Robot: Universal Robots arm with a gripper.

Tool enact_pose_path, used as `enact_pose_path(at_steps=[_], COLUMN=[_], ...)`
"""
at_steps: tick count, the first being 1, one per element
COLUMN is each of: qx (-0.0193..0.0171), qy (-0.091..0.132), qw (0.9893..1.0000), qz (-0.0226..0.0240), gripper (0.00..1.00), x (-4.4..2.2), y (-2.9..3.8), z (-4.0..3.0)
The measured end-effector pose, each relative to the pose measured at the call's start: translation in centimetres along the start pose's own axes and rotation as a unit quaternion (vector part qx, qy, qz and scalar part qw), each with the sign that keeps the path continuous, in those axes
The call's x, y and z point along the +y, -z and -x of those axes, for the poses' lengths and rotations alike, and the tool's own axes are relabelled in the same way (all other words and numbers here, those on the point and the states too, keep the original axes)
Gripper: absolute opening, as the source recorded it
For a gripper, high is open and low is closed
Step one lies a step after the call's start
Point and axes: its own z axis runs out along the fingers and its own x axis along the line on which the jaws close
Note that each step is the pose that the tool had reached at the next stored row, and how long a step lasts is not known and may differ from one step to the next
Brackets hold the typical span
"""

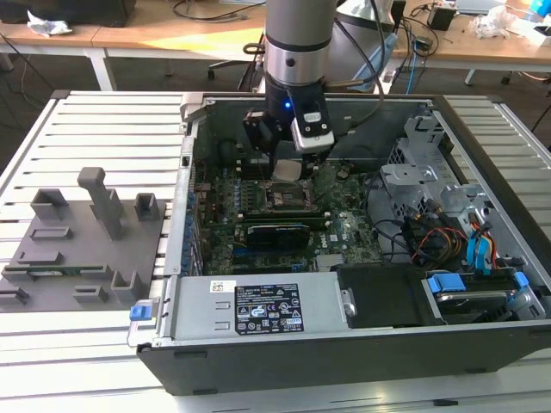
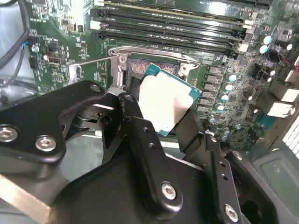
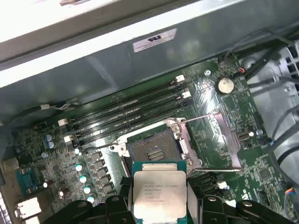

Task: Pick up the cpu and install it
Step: 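Place the cpu into insertion slot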

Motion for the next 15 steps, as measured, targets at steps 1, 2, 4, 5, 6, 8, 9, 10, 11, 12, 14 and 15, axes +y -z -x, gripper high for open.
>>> enact_pose_path(at_steps=[1, 2, 4, 5, 6, 8, 9, 10, 11, 12, 14, 15], qx=[-0.0011, -0.0011, -0.0011, -0.0011, -0.0011, -0.0011, -0.0011, -0.0011, -0.0011, -0.0011, -0.0015, -0.0021], qy=[-0.024, -0.024, -0.024, -0.024, -0.024, -0.024, -0.024, -0.024, -0.024, -0.025, -0.034, -0.047], qw=[0.9997, 0.9997, 0.9997, 0.9997, 0.9997, 0.9997, 0.9997, 0.9997, 0.9997, 0.9997, 0.9994, 0.9989], qz=[-0.0006, -0.0006, -0.0006, -0.0006, -0.0006, -0.0006, -0.0006, -0.0006, -0.0006, -0.0006, -0.0008, -0.0012], gripper=[0.55, 0.55, 0.55, 0.55, 0.55, 0.55, 0.55, 0.55, 0.55, 0.55, 0.55, 0.55], x=[0.00, 0.00, 0.00, 0.00, 0.00, 0.00, 0.00, 0.00, 0.00, 0.00, 0.00, 0.00], y=[-0.01, -0.01, -0.01, -0.01, -0.01, -0.01, -0.01, -0.01, -0.01, -0.01, -0.03, -0.05], z=[0.00, 0.00, 0.00, 0.00, 0.00, 0.00, 0.00, 0.00, 0.00, 0.00, 0.00, 0.00])
